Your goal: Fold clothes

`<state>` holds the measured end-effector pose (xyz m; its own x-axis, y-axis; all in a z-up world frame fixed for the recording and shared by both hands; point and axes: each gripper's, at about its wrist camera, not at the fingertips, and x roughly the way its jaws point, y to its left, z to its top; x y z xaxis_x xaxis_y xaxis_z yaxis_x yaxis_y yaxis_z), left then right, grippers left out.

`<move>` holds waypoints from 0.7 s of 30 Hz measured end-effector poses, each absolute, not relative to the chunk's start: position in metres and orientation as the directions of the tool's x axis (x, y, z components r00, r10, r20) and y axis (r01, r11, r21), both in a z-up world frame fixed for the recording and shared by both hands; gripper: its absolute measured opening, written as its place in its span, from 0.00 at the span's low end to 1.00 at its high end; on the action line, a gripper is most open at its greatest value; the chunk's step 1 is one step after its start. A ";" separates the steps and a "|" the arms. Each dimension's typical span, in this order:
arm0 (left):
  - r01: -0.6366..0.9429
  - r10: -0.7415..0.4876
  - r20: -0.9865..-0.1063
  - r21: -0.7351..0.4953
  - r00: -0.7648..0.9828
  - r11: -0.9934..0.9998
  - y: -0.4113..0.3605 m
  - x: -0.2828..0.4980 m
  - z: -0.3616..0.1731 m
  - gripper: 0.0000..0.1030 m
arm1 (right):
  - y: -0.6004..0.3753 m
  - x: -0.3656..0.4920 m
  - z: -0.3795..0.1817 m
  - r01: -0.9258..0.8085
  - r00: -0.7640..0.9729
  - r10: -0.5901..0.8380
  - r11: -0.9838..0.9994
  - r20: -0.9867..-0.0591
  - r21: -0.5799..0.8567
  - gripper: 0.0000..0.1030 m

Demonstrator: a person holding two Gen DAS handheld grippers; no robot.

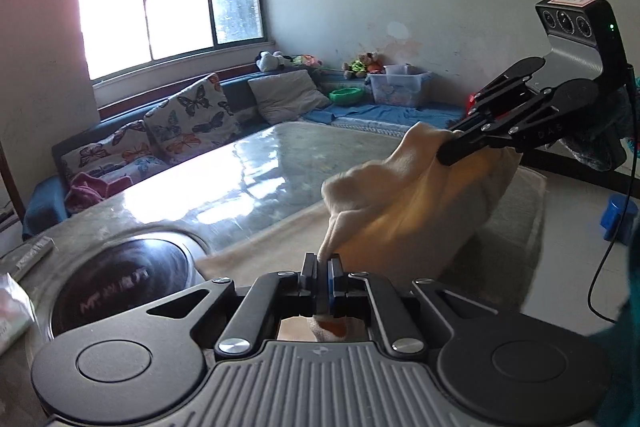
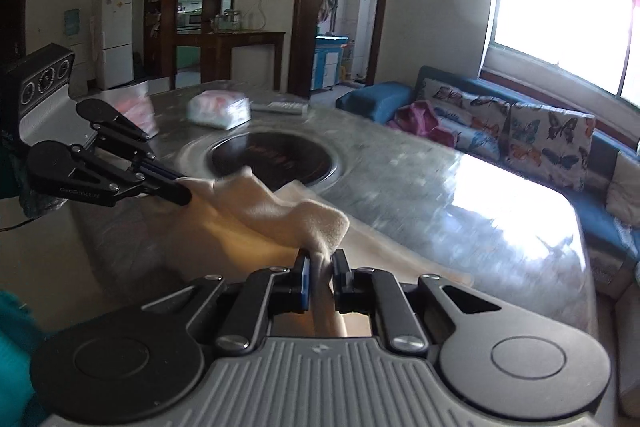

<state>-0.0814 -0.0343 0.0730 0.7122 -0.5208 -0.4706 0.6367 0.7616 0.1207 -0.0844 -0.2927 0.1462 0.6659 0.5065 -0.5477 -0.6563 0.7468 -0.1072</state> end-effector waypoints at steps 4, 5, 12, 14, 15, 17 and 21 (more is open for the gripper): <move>0.592 -0.482 -0.468 0.118 0.741 0.797 -0.040 -0.023 0.071 0.05 | -0.286 -0.028 0.140 -0.621 0.693 0.459 0.772 -0.556 -0.137 0.09; 0.575 -0.464 -0.472 0.116 0.749 0.810 -0.042 -0.008 0.067 0.05 | -0.284 -0.013 0.133 -0.607 0.700 0.443 0.783 -0.561 -0.139 0.09; 0.469 -0.319 -0.549 0.155 0.773 0.870 -0.074 0.065 0.014 0.06 | -0.282 0.077 0.065 -0.491 0.696 0.350 0.869 -0.627 -0.059 0.11; 0.447 -0.289 -0.562 0.163 0.775 0.879 -0.076 0.072 0.005 0.10 | -0.286 0.086 0.047 -0.473 0.672 0.343 0.881 -0.657 -0.024 0.17; 0.439 -0.281 -0.568 0.162 0.774 0.884 -0.076 0.074 0.003 0.11 | -0.290 0.086 0.041 -0.459 0.681 0.342 0.888 -0.647 -0.014 0.23; 0.428 -0.270 -0.572 0.159 0.774 0.890 -0.073 0.074 0.003 0.15 | -0.295 0.084 0.041 -0.455 0.691 0.346 0.890 -0.634 -0.010 0.29; 0.393 -0.245 -0.558 0.162 0.793 0.905 -0.071 0.070 0.015 0.20 | -0.309 0.074 0.053 -0.423 0.723 0.330 0.906 -0.607 -0.011 0.32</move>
<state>0.0700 -0.0705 0.0151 0.7931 -0.2446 -0.5578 0.3928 0.9053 0.1615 0.0736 -0.3087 0.0527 0.7231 0.3298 -0.6069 -0.4229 0.9061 -0.0115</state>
